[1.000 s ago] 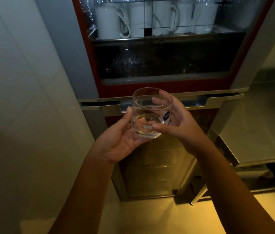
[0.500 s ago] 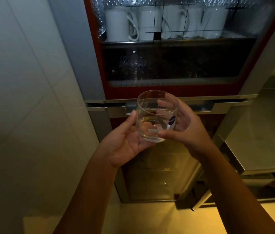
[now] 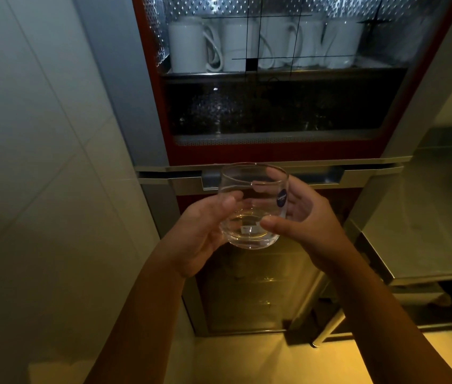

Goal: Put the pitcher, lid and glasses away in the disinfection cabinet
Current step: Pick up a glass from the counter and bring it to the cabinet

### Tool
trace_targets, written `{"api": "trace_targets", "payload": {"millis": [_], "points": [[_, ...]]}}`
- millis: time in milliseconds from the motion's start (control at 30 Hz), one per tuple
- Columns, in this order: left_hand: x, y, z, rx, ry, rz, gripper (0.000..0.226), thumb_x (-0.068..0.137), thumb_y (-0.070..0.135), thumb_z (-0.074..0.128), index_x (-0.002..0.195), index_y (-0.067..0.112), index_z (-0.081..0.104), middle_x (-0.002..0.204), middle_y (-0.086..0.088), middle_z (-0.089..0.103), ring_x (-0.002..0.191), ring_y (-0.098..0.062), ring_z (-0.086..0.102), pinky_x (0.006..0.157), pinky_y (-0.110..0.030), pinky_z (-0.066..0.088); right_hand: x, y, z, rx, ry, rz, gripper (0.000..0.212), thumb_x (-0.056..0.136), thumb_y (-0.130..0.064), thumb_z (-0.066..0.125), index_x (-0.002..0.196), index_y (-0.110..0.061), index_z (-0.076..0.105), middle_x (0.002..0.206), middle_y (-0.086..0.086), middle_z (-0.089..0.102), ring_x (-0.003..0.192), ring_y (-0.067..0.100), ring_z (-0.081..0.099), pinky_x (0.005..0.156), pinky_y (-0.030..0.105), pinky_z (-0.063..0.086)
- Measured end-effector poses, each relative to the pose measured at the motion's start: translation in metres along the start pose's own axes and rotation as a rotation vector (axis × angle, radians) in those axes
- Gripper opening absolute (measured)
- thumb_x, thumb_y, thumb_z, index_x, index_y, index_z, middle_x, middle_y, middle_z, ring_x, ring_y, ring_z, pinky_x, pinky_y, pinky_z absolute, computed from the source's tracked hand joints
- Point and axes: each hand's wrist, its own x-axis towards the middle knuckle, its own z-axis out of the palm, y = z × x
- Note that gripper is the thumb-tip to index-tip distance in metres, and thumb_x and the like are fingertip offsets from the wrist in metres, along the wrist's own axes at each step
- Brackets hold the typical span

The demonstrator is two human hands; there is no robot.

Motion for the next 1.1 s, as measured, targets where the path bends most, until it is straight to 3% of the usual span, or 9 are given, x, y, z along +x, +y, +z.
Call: {"api": "trace_targets", "payload": {"millis": [133,367,500,567,667,767,867,933,1100], "points": [[-0.002,-0.001,0.004,0.152,-0.015,0.055,0.054,0.049,0.062,0.079,0.096,0.038,0.072,0.110,0.006,0.069,0.106,-0.014,0.063,0.079,-0.023,0.052,-0.004,0.000,0.004,-0.034,0.000,-0.016,0.090,0.051,-0.044,0.077,0.131,-0.034,0.038,0.126,-0.004,0.058,0.111,0.009,0.059,0.091,0.032,0.051],[-0.002,-0.008,0.010,0.122,0.149,0.035,0.077,0.037,0.069,0.079,0.096,0.020,0.068,0.101,-0.005,0.072,0.095,-0.020,0.067,0.069,-0.024,0.054,-0.009,-0.007,0.006,-0.138,0.005,-0.046,0.062,0.054,-0.056,0.068,0.110,-0.050,0.042,0.107,-0.028,0.061,0.104,0.000,0.060,0.082,0.017,0.051],[-0.003,-0.008,0.013,0.083,0.183,-0.035,0.092,0.034,0.067,0.080,0.105,0.011,0.063,0.107,-0.009,0.070,0.099,-0.023,0.066,0.075,-0.030,0.055,-0.011,-0.012,0.004,-0.358,0.007,-0.060,0.079,0.054,-0.069,0.056,0.125,-0.048,0.030,0.122,-0.025,0.048,0.109,-0.009,0.048,0.086,0.010,0.041],[-0.004,-0.008,0.013,0.025,0.202,-0.064,0.091,0.041,0.060,0.080,0.111,0.006,0.059,0.109,-0.013,0.068,0.100,-0.027,0.066,0.079,-0.035,0.056,-0.013,-0.014,-0.001,-0.486,0.010,-0.104,0.091,0.055,-0.070,0.053,0.135,-0.041,0.019,0.125,-0.031,0.037,0.110,-0.015,0.040,0.087,0.006,0.034],[-0.005,-0.005,0.013,-0.072,0.218,-0.097,0.083,0.057,0.059,0.071,0.116,0.002,0.056,0.105,-0.018,0.069,0.095,-0.030,0.067,0.072,-0.034,0.057,-0.017,-0.016,-0.008,-0.702,-0.038,-0.212,0.094,0.059,-0.072,0.053,0.135,-0.042,0.006,0.129,-0.031,0.024,0.113,-0.020,0.028,0.087,0.003,0.027],[-0.005,-0.004,0.014,-0.070,0.219,-0.144,0.069,0.071,0.057,0.051,0.113,0.003,0.058,0.101,-0.017,0.070,0.092,-0.028,0.068,0.074,-0.033,0.057,-0.015,-0.014,-0.012,-0.933,-0.045,-0.374,0.094,0.068,-0.068,0.053,0.143,-0.036,0.007,0.142,-0.007,0.028,0.122,-0.007,0.021,0.093,0.012,0.028],[-0.005,-0.004,0.015,-0.084,0.211,-0.157,0.061,0.080,0.063,0.048,0.107,0.011,0.063,0.106,-0.019,0.068,0.093,-0.029,0.067,0.083,-0.040,0.053,-0.011,-0.012,-0.016,-1.142,-0.049,-0.570,0.082,0.076,-0.054,0.052,0.145,-0.026,0.016,0.147,0.016,0.027,0.132,0.023,0.031,0.097,0.040,0.039],[-0.004,-0.003,0.015,-0.089,0.201,-0.179,0.064,0.077,0.061,0.043,0.110,0.009,0.062,0.105,-0.018,0.068,0.089,-0.027,0.068,0.078,-0.038,0.055,-0.006,-0.011,-0.019,-1.236,-0.079,-0.682,0.078,0.079,-0.051,0.052,0.144,-0.021,0.020,0.148,0.017,0.024,0.134,0.031,0.030,0.101,0.045,0.034],[-0.003,-0.002,0.017,-0.165,0.190,-0.259,0.074,0.073,0.065,0.046,0.116,0.006,0.061,0.104,-0.021,0.068,0.081,-0.030,0.069,0.055,-0.029,0.055,0.002,-0.011,-0.023,-1.348,-0.136,-0.776,0.082,0.076,-0.041,0.062,0.144,-0.019,0.022,0.150,0.009,0.023,0.137,0.027,0.023,0.106,0.049,0.021]]}}
